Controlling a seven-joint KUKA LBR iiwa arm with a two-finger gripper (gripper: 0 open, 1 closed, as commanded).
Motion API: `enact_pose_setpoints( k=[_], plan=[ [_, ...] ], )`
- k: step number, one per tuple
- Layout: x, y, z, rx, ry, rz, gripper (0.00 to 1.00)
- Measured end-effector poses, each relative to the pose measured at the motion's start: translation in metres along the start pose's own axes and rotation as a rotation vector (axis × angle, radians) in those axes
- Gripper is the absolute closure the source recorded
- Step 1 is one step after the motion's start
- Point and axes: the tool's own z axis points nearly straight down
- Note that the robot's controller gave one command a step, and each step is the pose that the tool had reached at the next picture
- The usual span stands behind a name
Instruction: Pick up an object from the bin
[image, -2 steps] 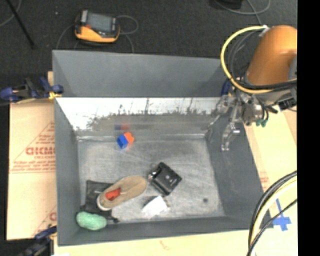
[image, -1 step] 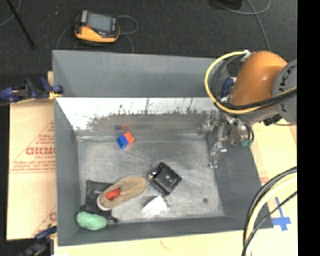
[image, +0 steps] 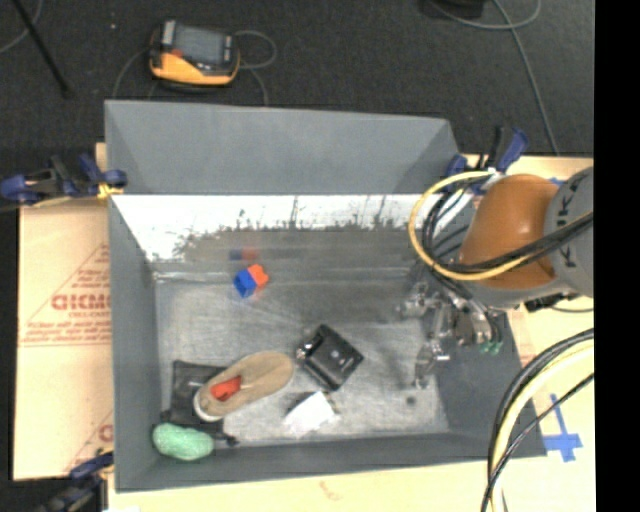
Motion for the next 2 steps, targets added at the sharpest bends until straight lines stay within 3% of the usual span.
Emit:
enact_pose_setpoints(
  k=[1, 2],
  plan=[
    [0.012, 0.035, -0.002, 0.001, 0.008, -0.041, 0.00],
    [0.010, 0.058, 0.010, -0.001, 0.001, -0.215, 0.00]
  ],
)
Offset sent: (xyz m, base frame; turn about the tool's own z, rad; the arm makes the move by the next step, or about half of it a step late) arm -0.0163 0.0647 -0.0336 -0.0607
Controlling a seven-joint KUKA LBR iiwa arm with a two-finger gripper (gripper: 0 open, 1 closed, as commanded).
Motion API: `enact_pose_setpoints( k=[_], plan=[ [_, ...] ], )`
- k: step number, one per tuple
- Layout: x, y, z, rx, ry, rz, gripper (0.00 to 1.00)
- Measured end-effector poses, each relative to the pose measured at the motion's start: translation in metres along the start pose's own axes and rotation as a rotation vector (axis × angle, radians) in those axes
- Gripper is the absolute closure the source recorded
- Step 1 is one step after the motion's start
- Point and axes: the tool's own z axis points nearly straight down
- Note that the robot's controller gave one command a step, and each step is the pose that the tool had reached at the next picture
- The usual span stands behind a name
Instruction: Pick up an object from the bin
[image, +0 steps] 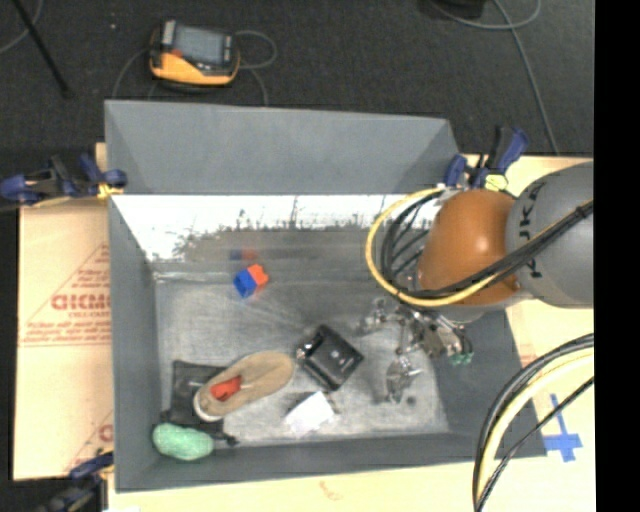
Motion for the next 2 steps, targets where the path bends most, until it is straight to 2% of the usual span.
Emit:
enact_pose_setpoints(
  k=[1, 2],
  plan=[
    [-0.014, 0.021, 0.011, 0.001, 0.000, 0.153, 0.00],
    [-0.005, 0.100, 0.015, 0.000, -0.002, -0.181, 1.00]
  ],
)
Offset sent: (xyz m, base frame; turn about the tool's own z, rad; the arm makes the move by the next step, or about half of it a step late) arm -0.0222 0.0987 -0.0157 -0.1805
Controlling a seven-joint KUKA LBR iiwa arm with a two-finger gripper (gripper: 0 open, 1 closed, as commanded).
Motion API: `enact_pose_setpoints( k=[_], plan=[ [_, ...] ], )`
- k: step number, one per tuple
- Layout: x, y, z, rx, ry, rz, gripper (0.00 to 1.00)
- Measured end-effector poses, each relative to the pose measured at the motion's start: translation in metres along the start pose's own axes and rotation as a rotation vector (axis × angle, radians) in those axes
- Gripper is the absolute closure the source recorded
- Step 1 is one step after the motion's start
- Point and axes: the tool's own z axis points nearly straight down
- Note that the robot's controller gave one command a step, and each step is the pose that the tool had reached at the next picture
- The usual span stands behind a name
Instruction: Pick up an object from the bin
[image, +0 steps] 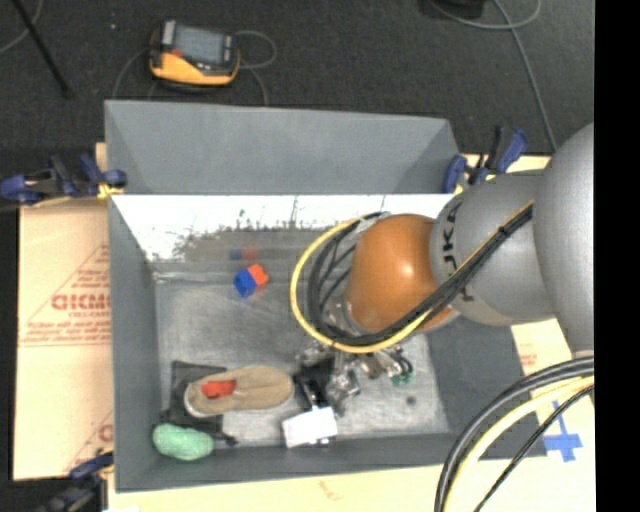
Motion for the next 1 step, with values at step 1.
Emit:
enact_pose_setpoints(
  k=[1],
  plan=[
    [0.0001, -0.0002, 0.0000, 0.000, 0.000, -0.001, 1.00]
  ],
)
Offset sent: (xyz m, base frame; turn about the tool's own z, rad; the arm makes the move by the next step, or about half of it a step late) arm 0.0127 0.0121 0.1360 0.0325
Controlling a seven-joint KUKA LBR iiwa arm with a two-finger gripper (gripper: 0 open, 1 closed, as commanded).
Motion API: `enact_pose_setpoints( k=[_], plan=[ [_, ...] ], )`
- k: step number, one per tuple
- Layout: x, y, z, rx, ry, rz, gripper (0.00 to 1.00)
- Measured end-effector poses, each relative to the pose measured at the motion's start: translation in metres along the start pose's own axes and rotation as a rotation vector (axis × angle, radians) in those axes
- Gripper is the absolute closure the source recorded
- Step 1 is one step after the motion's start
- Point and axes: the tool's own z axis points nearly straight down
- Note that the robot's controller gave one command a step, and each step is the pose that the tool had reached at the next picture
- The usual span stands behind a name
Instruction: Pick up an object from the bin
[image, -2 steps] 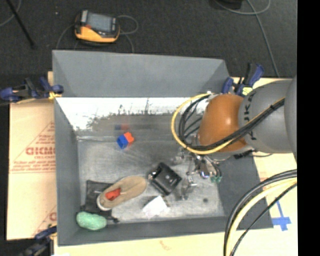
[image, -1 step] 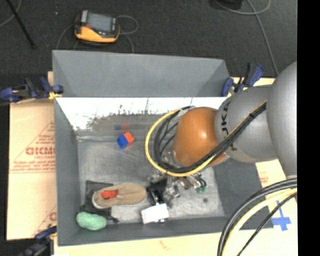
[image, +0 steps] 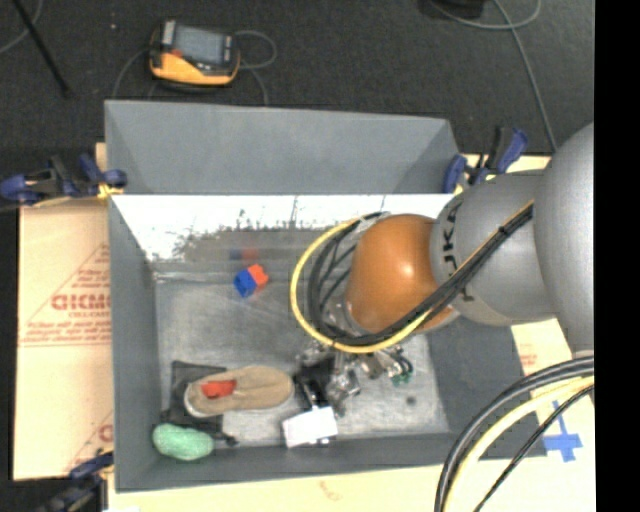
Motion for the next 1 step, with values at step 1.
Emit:
enact_pose_setpoints(
  k=[1],
  plan=[
    [-0.0180, 0.0040, -0.1361, -0.001, 0.004, 0.031, 1.00]
  ],
)
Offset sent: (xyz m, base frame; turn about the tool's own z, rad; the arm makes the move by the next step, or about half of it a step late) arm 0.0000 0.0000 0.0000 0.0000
